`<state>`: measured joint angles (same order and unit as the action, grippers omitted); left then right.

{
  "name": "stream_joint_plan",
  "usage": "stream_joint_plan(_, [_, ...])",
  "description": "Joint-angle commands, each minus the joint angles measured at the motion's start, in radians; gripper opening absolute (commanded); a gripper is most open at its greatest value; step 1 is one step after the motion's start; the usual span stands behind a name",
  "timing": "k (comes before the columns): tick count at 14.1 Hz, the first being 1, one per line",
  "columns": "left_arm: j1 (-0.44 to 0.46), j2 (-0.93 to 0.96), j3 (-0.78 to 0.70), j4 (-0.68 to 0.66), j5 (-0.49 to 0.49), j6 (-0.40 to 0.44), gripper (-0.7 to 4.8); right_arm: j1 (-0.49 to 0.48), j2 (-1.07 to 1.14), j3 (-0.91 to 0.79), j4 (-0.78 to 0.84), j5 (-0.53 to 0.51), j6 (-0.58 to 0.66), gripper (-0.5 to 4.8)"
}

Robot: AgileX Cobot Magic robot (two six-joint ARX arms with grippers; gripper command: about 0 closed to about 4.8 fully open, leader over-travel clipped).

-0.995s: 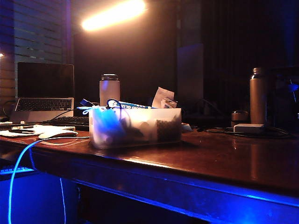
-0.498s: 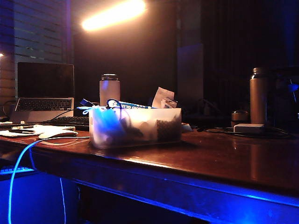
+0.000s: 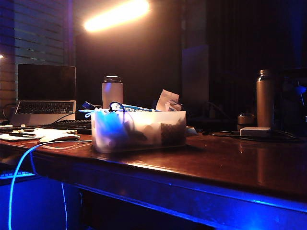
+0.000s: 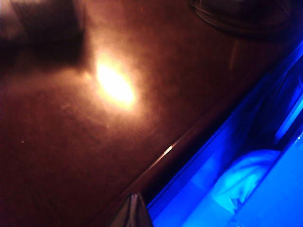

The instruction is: Pick up the liquid glue and place it into the translucent box.

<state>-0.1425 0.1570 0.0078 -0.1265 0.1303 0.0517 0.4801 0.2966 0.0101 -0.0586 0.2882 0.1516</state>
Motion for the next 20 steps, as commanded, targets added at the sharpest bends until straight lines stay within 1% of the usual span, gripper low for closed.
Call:
stream_joint_plan(1, [0.098, -0.076, -0.002, -0.006, 0.005, 0.001, -0.02, -0.008, -0.011, -0.004, 0.010, 0.001, 0.005, 0.04])
stream_joint_plan(3, [0.204, -0.137, -0.002, -0.007, 0.004, 0.001, -0.02, -0.043, -0.028, -0.004, 0.007, 0.001, 0.005, 0.04])
stream_joint_plan(5, [0.245, -0.156, -0.002, 0.004, 0.005, 0.000, -0.02, -0.126, -0.071, -0.004, 0.003, 0.001, 0.005, 0.03])
stream_joint_plan(8, [0.245, -0.156, -0.002, 0.000, 0.005, 0.000, -0.02, -0.274, -0.150, -0.004, -0.003, 0.002, 0.005, 0.04])
stream_joint_plan(10, [0.245, -0.156, -0.002, 0.001, 0.005, 0.000, -0.02, -0.363, -0.249, -0.004, -0.020, 0.002, 0.005, 0.03])
stream_joint_plan(11, [0.245, -0.156, -0.002, 0.001, 0.005, 0.000, -0.02, -0.398, -0.287, -0.004, -0.019, 0.002, 0.005, 0.03])
stream_joint_plan(14, [0.245, -0.156, -0.002, 0.000, 0.005, 0.000, -0.02, -0.494, -0.294, -0.004, -0.020, 0.002, 0.005, 0.04])
stream_joint_plan(16, [0.245, -0.156, -0.002, 0.000, 0.005, 0.000, -0.02, -0.526, -0.294, -0.003, -0.020, 0.003, 0.005, 0.04])
stream_joint_plan(19, [0.245, -0.156, -0.002, 0.000, 0.005, 0.000, -0.02, -0.524, -0.294, -0.003, -0.021, 0.001, 0.005, 0.03])
stream_joint_plan(20, [0.245, -0.156, -0.002, 0.000, 0.005, 0.000, -0.02, -0.525, -0.294, -0.003, -0.053, 0.002, 0.005, 0.04])
